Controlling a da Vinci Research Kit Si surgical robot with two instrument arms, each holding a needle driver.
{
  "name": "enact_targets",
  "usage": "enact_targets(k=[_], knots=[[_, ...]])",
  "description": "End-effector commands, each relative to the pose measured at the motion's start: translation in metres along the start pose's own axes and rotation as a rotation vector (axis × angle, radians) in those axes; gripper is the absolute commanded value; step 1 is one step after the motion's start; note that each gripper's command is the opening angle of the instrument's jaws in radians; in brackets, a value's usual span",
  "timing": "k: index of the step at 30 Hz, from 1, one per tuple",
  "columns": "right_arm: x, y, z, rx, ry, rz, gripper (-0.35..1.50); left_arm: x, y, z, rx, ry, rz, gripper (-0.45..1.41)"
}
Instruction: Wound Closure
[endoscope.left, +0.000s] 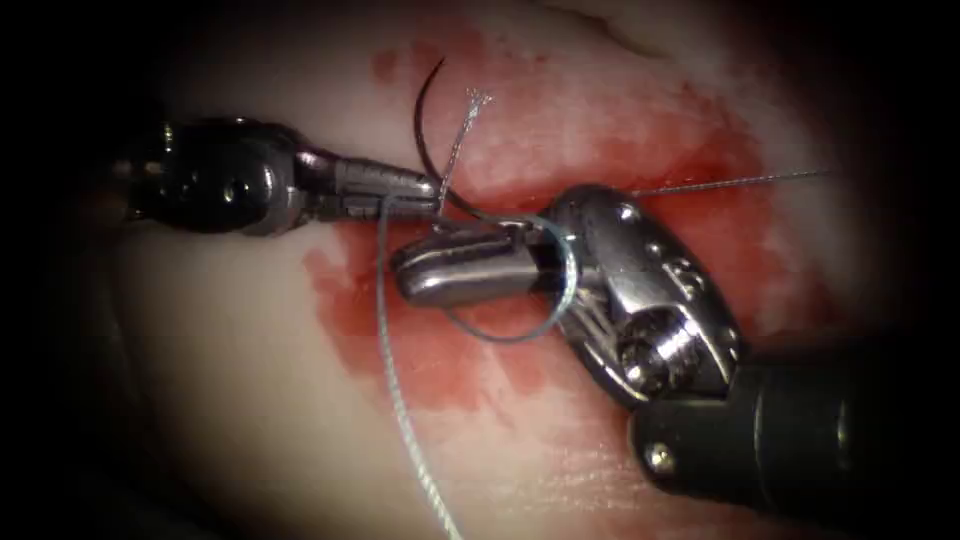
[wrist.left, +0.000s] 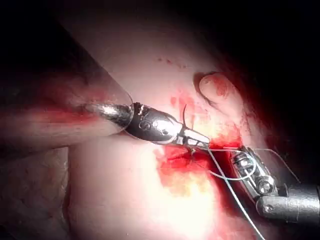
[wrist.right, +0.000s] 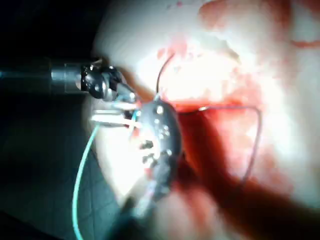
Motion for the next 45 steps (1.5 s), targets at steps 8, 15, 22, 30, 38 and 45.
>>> enact_targets(k=[8,15,22,30,38,45], knots=[[-0.0003,0.001,-0.0008,-0.135,0.033,0.073,0.0,-0.001,0.0009,-0.0009,-0.008,-0.002,0.001,-0.35],[0.0004,0.0016,-0.0007,-0.371,0.033,0.09,0.49,-0.001,0.002,-0.0007,-0.008,-0.008,0.0,-0.35],[0.0005,0.0021,0.0001,-0.52,-0.007,0.105,0.69,-0.0011,0.0023,0.0,-0.017,-0.026,-0.001,-0.35],[0.0001,0.0027,0.0004,-0.748,-0.168,0.198,0.74,-0.0006,0.0022,0.0004,-0.018,-0.03,-0.007,-0.35],[0.0008,0.003,0.0003,-0.909,-0.073,0.387,0.64,-0.0005,0.0023,0.0005,-0.02,-0.032,-0.008,-0.35],[0.0009,0.0036,-0.0001,-1.05,-0.092,0.468,0.6,-0.0004,0.0026,0.0005,-0.02,-0.032,-0.014,-0.35]])
